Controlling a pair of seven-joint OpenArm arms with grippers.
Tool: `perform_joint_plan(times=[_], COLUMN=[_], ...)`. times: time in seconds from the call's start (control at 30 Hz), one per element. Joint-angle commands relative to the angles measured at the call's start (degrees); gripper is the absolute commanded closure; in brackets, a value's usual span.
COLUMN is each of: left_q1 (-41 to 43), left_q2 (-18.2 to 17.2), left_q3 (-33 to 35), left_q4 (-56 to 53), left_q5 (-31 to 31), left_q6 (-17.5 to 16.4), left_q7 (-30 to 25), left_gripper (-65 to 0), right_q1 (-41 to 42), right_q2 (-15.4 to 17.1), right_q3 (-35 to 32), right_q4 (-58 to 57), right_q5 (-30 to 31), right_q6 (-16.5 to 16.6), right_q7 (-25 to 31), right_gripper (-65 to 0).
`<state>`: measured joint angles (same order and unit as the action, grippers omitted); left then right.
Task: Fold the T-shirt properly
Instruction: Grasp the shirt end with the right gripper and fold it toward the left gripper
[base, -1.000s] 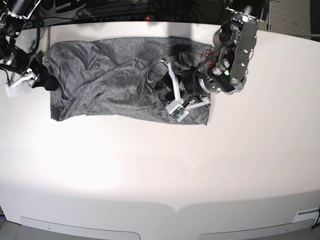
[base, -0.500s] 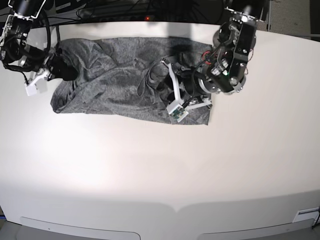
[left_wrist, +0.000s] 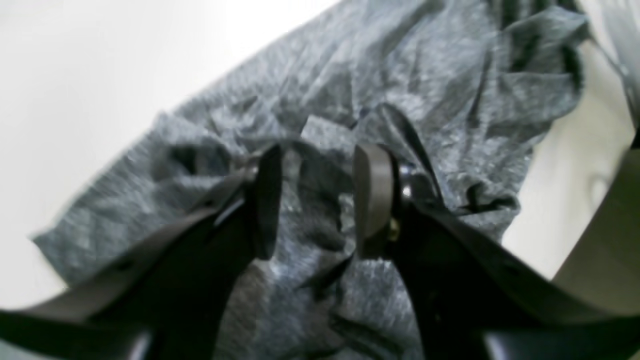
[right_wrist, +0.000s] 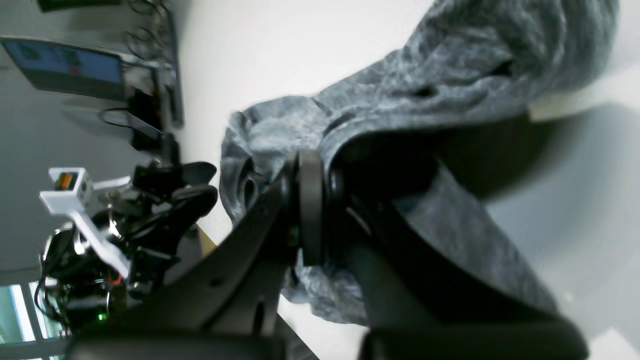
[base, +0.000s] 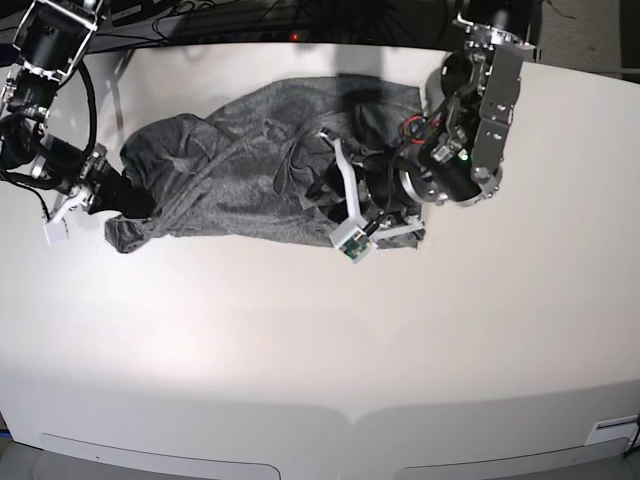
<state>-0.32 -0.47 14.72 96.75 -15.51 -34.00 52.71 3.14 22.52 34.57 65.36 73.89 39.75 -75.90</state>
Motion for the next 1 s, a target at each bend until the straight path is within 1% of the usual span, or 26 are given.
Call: perform_joint_plan(times=[0.0, 0.13, 0.23, 0.3, 0.43, 0.57, 0.6, 0.67, 0.73, 0.8, 0.93, 0.97], left_q1=[-0.96, -0.96, -0.96, -0.94, -0.96, -0.96, -0.94, -0.92, -0.92, -0.74, -0.66, -0.66], left_q2=[0.31, 0.31, 0.28, 0.28, 0.31, 0.26, 0.24, -0.02, -1.25, -3.17, -8.15, -9.31], left_q3=[0.00, 0.00, 0.00, 0.00, 0.00, 0.00, 0.00, -0.07, -0.07, -0.07, -0.07, -0.07], left_q4=[1.81, 3.89, 4.63, 5.03, 7.08, 11.45, 12.90, 15.58, 17.38, 17.90, 17.90, 17.90], left_q5=[-1.01, -1.01, -0.83, 1.18, 6.43, 7.17, 8.52, 12.76, 16.74, 19.89, 24.72, 25.97], left_q6=[0.00, 0.00, 0.00, 0.00, 0.17, 0.31, 1.66, 5.44, 8.46, 10.82, 15.06, 16.24], left_q7=[-0.87, 0.24, 1.03, 1.97, 4.39, 4.87, 5.07, 5.18, 5.11, 5.05, 5.11, 5.14], left_gripper=[-22.5, -22.5, -22.5, -22.5, -22.5, -22.5, -22.5, -22.5, -22.5, -22.5, -22.5, -22.5], right_q1=[0.87, 0.87, 1.03, 1.36, 2.56, 4.83, 5.55, 6.86, 8.15, 9.29, 11.19, 11.54], right_q2=[0.70, -0.02, -0.44, -1.07, -3.89, -7.26, -8.35, -10.54, -12.48, -14.23, -17.81, -18.82], right_q3=[-1.05, -7.43, -12.26, -15.04, -19.67, -25.24, -26.53, -28.89, -30.91, -32.50, -34.99, -35.58], right_q4=[1.18, 3.28, 6.32, 8.83, 12.17, 12.48, 12.48, 12.48, 12.48, 12.48, 12.48, 12.48], right_q5=[1.75, 1.86, 4.79, 5.44, 5.33, 5.05, 4.52, 3.87, 3.43, 2.58, 2.29, 1.11], right_q6=[0.25, 0.25, 0.25, 0.25, 0.25, 0.25, 0.25, 0.25, 0.25, 0.25, 0.25, 0.25], right_q7=[0.24, 0.28, 0.28, 0.26, 0.26, 0.26, 0.26, 0.26, 0.26, 0.26, 0.26, 0.28], right_gripper=[0.0, 0.0, 0.0, 0.0, 0.0, 0.0, 0.0, 0.0, 0.0, 0.0, 0.0, 0.0])
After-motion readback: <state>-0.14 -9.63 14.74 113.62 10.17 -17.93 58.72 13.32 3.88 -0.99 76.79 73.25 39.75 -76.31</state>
